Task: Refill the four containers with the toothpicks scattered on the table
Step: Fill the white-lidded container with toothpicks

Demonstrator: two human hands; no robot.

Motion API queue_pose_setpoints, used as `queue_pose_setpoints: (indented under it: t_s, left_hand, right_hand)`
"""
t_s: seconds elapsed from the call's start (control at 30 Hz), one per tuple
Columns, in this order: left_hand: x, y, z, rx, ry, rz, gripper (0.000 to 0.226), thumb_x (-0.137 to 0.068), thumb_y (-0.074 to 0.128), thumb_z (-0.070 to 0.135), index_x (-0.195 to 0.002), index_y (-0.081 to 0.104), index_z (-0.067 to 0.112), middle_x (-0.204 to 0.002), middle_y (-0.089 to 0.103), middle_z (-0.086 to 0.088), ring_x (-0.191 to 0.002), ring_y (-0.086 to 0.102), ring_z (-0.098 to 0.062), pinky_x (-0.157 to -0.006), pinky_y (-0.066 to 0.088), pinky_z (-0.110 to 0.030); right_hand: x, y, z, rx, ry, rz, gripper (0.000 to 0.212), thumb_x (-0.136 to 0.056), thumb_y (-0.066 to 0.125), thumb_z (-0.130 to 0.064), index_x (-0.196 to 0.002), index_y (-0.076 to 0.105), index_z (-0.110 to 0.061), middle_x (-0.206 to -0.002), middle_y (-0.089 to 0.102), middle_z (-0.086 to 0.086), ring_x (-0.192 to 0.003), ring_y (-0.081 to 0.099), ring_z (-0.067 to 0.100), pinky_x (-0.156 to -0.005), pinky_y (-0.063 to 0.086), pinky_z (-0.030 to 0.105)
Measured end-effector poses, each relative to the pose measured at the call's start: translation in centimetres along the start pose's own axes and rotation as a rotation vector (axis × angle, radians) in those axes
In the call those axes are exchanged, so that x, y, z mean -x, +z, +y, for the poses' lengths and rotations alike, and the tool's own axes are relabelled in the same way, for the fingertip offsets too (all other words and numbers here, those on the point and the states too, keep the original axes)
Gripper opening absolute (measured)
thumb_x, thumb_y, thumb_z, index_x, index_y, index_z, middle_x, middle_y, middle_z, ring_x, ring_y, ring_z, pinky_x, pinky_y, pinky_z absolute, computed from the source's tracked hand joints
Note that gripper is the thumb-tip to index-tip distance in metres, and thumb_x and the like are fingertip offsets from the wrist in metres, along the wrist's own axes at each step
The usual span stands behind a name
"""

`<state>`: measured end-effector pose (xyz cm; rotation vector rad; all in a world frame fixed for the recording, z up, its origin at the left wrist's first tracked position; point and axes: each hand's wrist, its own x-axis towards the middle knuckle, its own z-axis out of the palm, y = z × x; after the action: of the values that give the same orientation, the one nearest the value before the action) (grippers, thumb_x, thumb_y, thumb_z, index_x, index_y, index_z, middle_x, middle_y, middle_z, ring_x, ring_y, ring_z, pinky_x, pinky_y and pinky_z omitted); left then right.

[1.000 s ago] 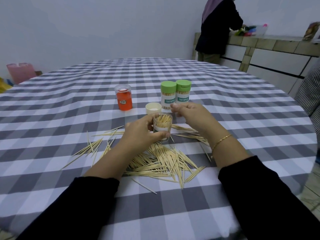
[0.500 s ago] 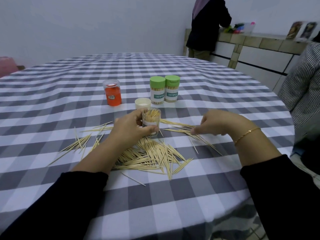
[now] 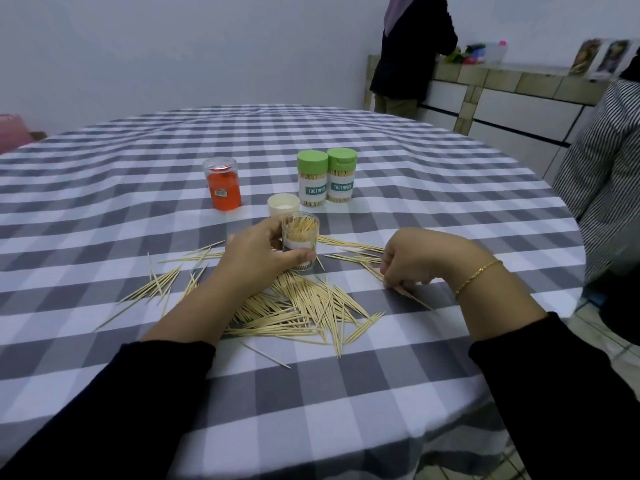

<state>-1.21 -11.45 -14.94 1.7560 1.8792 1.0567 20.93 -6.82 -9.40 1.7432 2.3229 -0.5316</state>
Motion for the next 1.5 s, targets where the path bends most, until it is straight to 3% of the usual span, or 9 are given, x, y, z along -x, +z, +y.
queue_pose_setpoints:
  t_s: [0.13, 0.27, 0.43, 0.73, 1.13, 1.2, 1.3, 1.4, 1.5]
  left_hand:
    - [-0.1, 0.0, -0.1, 0.008, -0.004, -0.001, 0.056, -0.068, 0.078, 0.055, -0.120, 0.060, 0.042, -0.098, 0.068, 0.023, -0.097, 0.062, -0.002, -0.103, 0.042, -0.045]
    - [0.0, 0.0, -0.1, 0.018, 0.003, -0.006, 0.057, -0.067, 0.077, 0.057, -0.119, 0.061, 0.040, -0.098, 0.069, 0.022, -0.097, 0.063, -0.002, -0.102, 0.043, -0.045]
    - [-0.1, 0.0, -0.2, 0.022, 0.005, -0.010, 0.055, -0.066, 0.078, 0.058, -0.117, 0.060, 0.043, -0.095, 0.066, 0.027, -0.097, 0.062, 0.000, -0.103, 0.043, -0.044]
    - [-0.1, 0.0, -0.1, 0.018, 0.003, -0.015, 0.058, -0.067, 0.077, 0.056, -0.121, 0.060, 0.040, -0.100, 0.068, 0.022, -0.098, 0.061, 0.000, -0.103, 0.043, -0.043]
    - [0.0, 0.1, -0.1, 0.013, 0.004, -0.013, 0.061, -0.062, 0.076, 0.065, -0.117, 0.060, 0.043, -0.098, 0.068, 0.023, -0.099, 0.063, -0.005, -0.102, 0.042, -0.047]
    - [-0.1, 0.1, 0.0, 0.014, 0.004, -0.017, 0.072, -0.056, 0.069, 0.071, -0.121, 0.059, 0.042, -0.100, 0.069, 0.022, -0.100, 0.063, -0.006, -0.102, 0.042, -0.047]
    - [-0.1, 0.1, -0.1, 0.022, -0.002, -0.021, 0.075, -0.055, 0.066, 0.071, -0.123, 0.059, 0.042, -0.102, 0.069, 0.020, -0.102, 0.062, -0.007, -0.102, 0.041, -0.047]
    - [-0.1, 0.1, -0.1, 0.021, -0.007, -0.017, 0.070, -0.063, 0.075, 0.065, -0.126, 0.058, 0.039, -0.105, 0.069, 0.018, -0.104, 0.062, -0.009, -0.103, 0.041, -0.047]
    - [0.0, 0.0, 0.1, 0.006, -0.004, -0.004, 0.060, -0.069, 0.077, 0.056, -0.124, 0.058, 0.040, -0.103, 0.068, 0.019, -0.102, 0.062, -0.008, -0.102, 0.041, -0.047]
  right_hand:
    - [-0.5, 0.4, -0.8, 0.019, -0.035, 0.061, 0.024, -0.086, 0.063, -0.017, -0.107, 0.069, -0.007, -0.108, 0.067, 0.013, -0.099, 0.062, 0.028, -0.082, 0.053, 0.035]
    - [-0.9, 0.8, -1.6, -0.059, -0.110, 0.155, 0.022, -0.090, 0.058, -0.014, -0.107, 0.072, -0.013, -0.104, 0.068, 0.006, -0.090, 0.059, 0.021, -0.071, 0.046, 0.026]
    - [-0.9, 0.5, -0.7, -0.153, -0.124, 0.235, 0.021, -0.088, 0.064, -0.024, -0.106, 0.072, -0.017, -0.101, 0.069, 0.002, -0.092, 0.060, 0.017, -0.075, 0.048, 0.026]
    - [0.4, -0.9, 1.9, 0.141, 0.034, -0.072, 0.028, -0.079, 0.068, -0.027, -0.099, 0.069, -0.008, -0.097, 0.069, 0.009, -0.091, 0.065, 0.024, -0.084, 0.053, 0.035]
    - [-2.6, 2.3, -1.8, -0.175, -0.173, 0.297, 0.008, -0.086, 0.061, -0.020, -0.087, 0.068, -0.016, -0.090, 0.065, 0.002, -0.073, 0.054, 0.013, -0.060, 0.045, 0.025]
    - [-3.1, 2.3, -1.6, -0.194, -0.192, 0.360, 0.019, -0.083, 0.063, -0.024, -0.102, 0.065, -0.021, -0.107, 0.060, 0.002, -0.090, 0.054, 0.015, -0.070, 0.046, 0.028]
    - [-3.1, 2.1, -1.0, -0.107, -0.189, 0.294, 0.064, -0.081, 0.062, -0.030, -0.141, 0.039, -0.022, -0.141, 0.039, 0.004, -0.130, 0.034, 0.023, -0.104, 0.033, 0.040]
    - [-3.2, 2.5, -1.1, -0.040, -0.184, 0.221, 0.075, -0.083, 0.058, -0.035, -0.148, 0.025, -0.018, -0.147, 0.031, 0.005, -0.134, 0.028, 0.025, -0.105, 0.029, 0.041]
    - [-3.5, 3.0, -1.6, 0.033, -0.176, 0.239, 0.063, -0.088, 0.049, -0.040, -0.144, 0.032, -0.016, -0.143, 0.033, 0.007, -0.130, 0.030, 0.025, -0.103, 0.031, 0.037]
